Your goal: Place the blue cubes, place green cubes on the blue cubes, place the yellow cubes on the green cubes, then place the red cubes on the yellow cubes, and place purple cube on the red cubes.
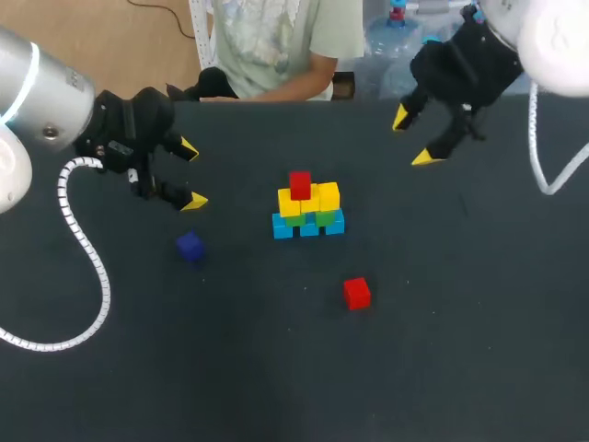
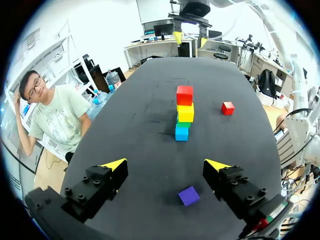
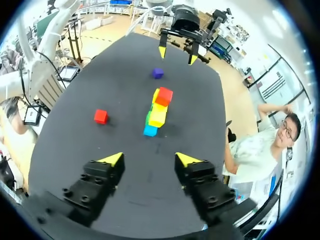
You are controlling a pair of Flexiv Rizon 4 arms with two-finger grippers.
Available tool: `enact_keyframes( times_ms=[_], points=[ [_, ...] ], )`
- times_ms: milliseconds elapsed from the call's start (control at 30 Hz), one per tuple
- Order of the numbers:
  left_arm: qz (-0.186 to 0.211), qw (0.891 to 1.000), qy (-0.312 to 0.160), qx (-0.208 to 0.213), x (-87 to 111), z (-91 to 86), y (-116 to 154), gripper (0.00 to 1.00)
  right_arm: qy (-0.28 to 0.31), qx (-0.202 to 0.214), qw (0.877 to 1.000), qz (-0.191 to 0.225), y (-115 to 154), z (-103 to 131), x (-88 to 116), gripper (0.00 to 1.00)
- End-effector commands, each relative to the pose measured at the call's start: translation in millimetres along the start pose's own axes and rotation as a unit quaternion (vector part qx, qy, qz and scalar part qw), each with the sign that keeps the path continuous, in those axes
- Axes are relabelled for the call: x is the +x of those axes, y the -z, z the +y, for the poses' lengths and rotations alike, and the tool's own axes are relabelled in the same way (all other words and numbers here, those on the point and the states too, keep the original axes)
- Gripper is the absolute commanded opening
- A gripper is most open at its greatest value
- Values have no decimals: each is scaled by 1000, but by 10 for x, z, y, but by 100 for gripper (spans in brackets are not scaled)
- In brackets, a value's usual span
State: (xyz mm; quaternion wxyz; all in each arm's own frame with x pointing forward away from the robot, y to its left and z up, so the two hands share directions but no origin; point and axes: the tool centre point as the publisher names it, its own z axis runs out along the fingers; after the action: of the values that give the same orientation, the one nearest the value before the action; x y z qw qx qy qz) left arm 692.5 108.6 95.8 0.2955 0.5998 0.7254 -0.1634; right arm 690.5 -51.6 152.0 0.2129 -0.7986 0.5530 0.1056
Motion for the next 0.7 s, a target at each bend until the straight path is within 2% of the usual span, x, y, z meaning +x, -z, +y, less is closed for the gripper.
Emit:
enact_keyframes(
  times_ms=[33,100,167,333,367,433,467,500,700],
  points=[
    [-2,1000,-1,1,12,7,-3,100,-10,2,1000,1,39,185,11,7],
    [-2,1000,-1,1,12,7,-3,100,-14,-8,1000,0,17,266,16,6],
    [-2,1000,-1,1,12,7,-3,100,-20,-17,1000,0,-9,343,36,0],
    [-2,1000,-1,1,12,7,-3,100,-39,-33,999,1,-51,521,90,0],
    [-2,1000,-1,1,12,7,-3,100,-41,-36,998,1,-61,557,94,5],
    [-2,1000,-1,1,12,7,-3,100,-47,-44,998,-3,-90,626,93,39],
    [-2,1000,-1,1,12,7,-3,100,-54,-49,997,-3,-113,662,92,49],
    [-2,1000,-1,1,12,7,-3,100,-56,-54,997,-7,-137,698,87,100],
    [-2,1000,-1,1,12,7,-3,100,-69,-78,994,-16,-257,845,43,100]
  ],
)
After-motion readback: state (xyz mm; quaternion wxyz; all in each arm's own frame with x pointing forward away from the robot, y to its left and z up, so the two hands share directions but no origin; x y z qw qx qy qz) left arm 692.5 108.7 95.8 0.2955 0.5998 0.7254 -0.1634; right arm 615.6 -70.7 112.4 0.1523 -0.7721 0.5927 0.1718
